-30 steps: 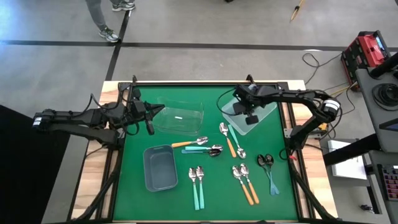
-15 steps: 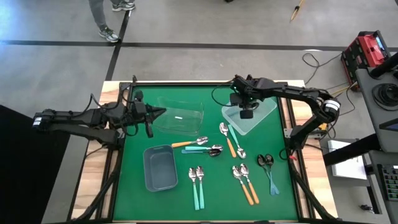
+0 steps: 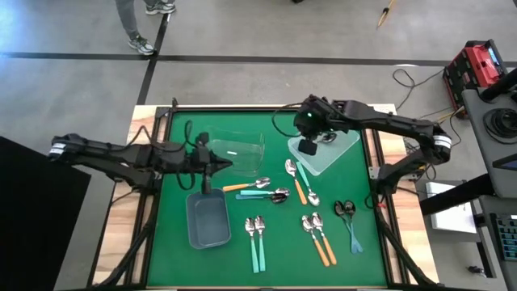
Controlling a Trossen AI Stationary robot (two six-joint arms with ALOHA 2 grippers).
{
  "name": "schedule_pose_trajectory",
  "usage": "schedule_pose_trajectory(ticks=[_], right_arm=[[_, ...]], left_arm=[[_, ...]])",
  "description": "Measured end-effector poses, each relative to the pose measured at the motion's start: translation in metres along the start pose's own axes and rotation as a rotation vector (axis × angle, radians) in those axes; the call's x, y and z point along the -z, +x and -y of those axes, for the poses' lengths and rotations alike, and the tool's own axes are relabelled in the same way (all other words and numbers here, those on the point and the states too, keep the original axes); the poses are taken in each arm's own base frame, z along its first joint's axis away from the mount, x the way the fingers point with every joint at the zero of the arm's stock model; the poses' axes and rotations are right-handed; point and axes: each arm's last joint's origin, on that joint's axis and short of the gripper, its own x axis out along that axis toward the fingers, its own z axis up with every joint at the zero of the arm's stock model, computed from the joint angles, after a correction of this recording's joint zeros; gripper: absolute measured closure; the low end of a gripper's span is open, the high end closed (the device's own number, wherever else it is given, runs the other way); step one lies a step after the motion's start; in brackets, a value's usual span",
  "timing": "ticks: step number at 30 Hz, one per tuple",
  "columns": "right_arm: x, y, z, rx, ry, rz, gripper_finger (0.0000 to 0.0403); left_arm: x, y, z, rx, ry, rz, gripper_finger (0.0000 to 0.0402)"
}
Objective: Sort silverware by color (type)
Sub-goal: Put the light blue spoon into the gray bin
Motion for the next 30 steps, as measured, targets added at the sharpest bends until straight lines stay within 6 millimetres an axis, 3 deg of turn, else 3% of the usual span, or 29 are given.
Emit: schedule_pose_trajectory(ticks=[10, 24, 30], right_arm=[[0.004, -0.042, -0.051, -0.123, 0.056, 0.122, 0.0375], [0.013, -0.043, -0.132, -0.289, 0.014, 0.058, 0.0375], [0.020, -0.041, -0.161, -0.330, -0.013, 0.016, 0.0374]], left_arm=[[0.006, 0.026, 0.033, 0.046, 0.060, -0.097, 0.0401], [0.022, 0.060, 0.076, 0.105, 0.096, -0.187, 0.0401], [0.017, 0.080, 0.093, 0.118, 0.120, -0.234, 0.0401]])
